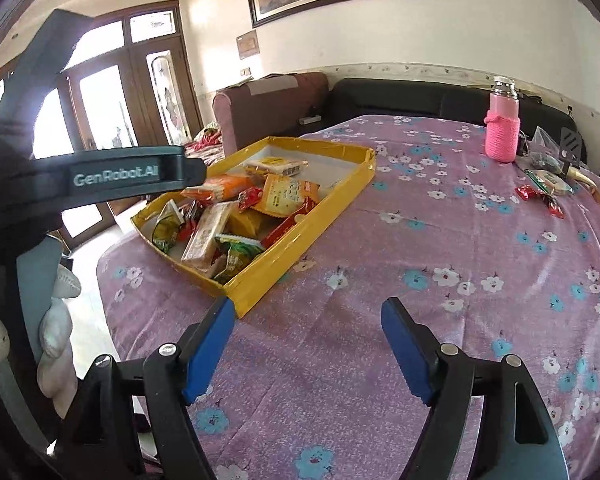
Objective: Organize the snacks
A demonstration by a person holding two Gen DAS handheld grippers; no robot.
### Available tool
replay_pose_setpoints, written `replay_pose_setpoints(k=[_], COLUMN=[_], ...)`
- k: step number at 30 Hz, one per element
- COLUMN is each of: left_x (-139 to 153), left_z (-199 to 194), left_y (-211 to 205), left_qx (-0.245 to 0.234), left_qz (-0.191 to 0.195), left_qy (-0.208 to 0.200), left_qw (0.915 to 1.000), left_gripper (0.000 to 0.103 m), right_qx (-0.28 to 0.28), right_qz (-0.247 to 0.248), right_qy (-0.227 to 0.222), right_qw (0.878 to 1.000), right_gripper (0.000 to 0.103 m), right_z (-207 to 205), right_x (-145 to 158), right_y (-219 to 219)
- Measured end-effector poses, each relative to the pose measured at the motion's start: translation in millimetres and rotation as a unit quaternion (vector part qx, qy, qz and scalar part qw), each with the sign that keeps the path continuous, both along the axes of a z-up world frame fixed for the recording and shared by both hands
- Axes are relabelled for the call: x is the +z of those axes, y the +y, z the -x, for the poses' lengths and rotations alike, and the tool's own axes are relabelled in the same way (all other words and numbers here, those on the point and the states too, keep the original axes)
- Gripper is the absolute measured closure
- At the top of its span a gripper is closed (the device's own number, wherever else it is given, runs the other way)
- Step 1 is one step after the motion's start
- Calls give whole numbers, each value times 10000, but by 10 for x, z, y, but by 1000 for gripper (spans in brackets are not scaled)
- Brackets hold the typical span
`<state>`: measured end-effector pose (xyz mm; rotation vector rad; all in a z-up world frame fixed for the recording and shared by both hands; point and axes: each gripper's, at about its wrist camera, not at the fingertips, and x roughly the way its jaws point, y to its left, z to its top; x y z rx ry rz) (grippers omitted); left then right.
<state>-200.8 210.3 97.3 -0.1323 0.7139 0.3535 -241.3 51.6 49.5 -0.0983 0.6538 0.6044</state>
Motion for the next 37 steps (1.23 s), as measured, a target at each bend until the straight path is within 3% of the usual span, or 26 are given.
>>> replay_pose_setpoints(k=[12,16,19,23,26,30,34,37], left_x=[-102,-83,63,375,495,529,511,481], left_z=[-2,58,220,564,642,583,550,452], left_y=[139,167,135,-31,-60,-84,-143,-260], left_qx=[45,160,576,1067,752,330,379,150], left_qz=[161,57,-480,-1253,-1079,-974,-1170,-1164], left_qy=[126,41,-336,-1036,-1352,-1207,-1010,-749], left_qw=[9998,9998,9966,9809,9820,9874,9873,9903], left_gripper=[18,18,18,14,1,1,1,1], right_qx=[59,115,157,203,235,238,216,120], right_qz=[401,500,550,545,479,315,257,80], right_qy=[103,80,-13,-266,-405,-525,-539,-430], right_qw=[9991,9987,9984,9979,9978,9978,9980,9990], right_gripper=[26,26,26,26,26,26,26,26], right_z=[60,107,158,218,218,228,232,202], right_x=[-133,-144,-121,-29,77,191,215,235], right_y=[161,210,238,248,248,210,182,107])
